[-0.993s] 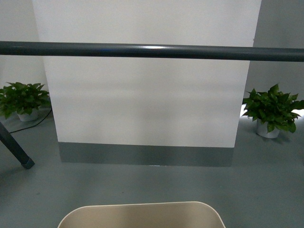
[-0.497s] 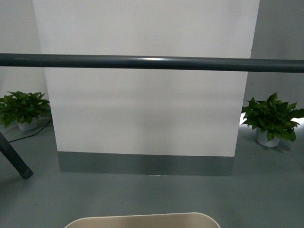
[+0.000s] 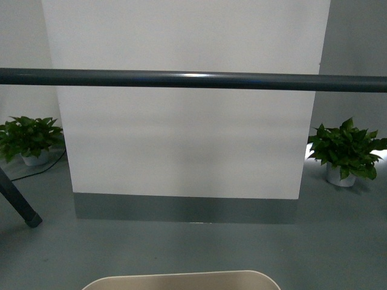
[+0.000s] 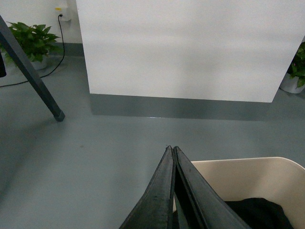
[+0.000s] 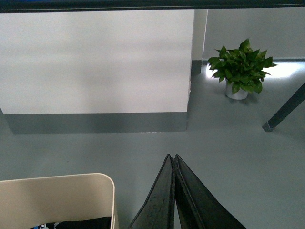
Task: Move hamper under clothes hanger
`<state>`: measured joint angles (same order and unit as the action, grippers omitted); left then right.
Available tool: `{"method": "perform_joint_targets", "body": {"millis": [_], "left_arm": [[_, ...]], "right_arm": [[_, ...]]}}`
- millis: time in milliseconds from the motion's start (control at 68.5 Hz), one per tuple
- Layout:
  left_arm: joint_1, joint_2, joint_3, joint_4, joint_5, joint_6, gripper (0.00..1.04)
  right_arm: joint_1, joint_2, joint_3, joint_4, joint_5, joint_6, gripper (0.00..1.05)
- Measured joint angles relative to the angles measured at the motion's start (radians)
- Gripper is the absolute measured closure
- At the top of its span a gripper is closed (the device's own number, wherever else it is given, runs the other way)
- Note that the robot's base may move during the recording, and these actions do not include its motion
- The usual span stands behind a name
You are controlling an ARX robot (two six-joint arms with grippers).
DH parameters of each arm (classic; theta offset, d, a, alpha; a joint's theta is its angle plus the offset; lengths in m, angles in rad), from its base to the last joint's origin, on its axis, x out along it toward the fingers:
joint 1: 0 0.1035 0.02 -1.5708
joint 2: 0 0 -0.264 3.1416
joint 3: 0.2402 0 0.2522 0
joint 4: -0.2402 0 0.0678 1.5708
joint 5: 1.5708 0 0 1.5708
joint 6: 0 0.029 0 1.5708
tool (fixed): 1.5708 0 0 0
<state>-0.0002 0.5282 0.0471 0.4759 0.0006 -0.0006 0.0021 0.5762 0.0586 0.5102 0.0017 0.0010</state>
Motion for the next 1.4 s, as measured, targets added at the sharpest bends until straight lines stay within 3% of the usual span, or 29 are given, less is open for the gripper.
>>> {"method": "perform_joint_targets", "body": {"millis": [1052,1168,1300,1402], "left_arm": [[0.000,-0.354,-0.030,-0.298,0.000,0.000,1.01],[0.000,-0.471,-0.029,-0.447,0.000,0.000,1.01],[0.000,-0.521,-0.029,-0.473,-0.002,0.000,1.01],[0.000,-0.523,-0.029,-0.474,0.000,0.000,1.01]], "right_arm": [[0.000,-0.379,-0.054,-0.310,0.000,0.000,1.03],[0.000,-0.400,-0.054,-0.331,0.000,0.000,1.03],[0.000,-0.536,-0.053,-0.497,-0.003,0.000,1.03],[0.000,-0.570,-0.053,-0.505,-0.003,0.000,1.03]]}}
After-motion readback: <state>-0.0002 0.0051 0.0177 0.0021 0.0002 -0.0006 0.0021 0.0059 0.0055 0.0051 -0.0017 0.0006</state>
